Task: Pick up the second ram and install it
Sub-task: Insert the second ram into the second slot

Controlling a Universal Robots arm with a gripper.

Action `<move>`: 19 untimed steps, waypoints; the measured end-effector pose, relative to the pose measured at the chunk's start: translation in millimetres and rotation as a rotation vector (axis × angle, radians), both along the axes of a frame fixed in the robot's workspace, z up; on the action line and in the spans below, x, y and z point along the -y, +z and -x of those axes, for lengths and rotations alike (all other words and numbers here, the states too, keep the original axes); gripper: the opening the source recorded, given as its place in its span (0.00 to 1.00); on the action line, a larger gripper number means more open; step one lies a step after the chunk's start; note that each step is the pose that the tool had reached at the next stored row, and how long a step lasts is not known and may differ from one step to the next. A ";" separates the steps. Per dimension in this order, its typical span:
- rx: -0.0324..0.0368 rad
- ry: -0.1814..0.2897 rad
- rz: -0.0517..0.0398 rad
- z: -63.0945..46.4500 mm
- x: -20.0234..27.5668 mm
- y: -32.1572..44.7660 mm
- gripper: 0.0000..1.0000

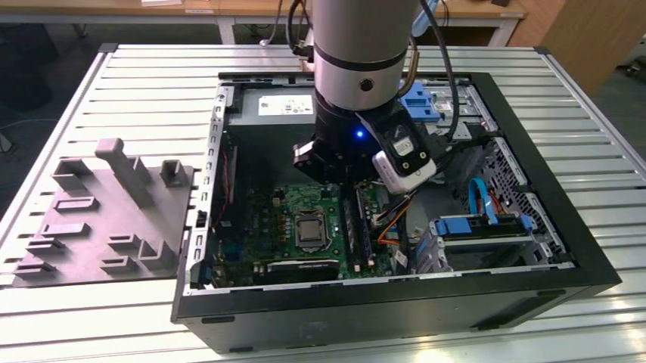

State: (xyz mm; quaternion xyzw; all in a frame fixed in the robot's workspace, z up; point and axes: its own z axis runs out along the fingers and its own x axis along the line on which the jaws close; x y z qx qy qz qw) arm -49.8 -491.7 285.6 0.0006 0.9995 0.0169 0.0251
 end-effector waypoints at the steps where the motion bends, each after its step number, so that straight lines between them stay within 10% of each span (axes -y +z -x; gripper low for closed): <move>1: 0.0000 0.000 0.0000 -0.8 0.0 -0.7 0.13; 19: 0.0000 0.000 0.0000 -14.6 0.0 -22.4 0.13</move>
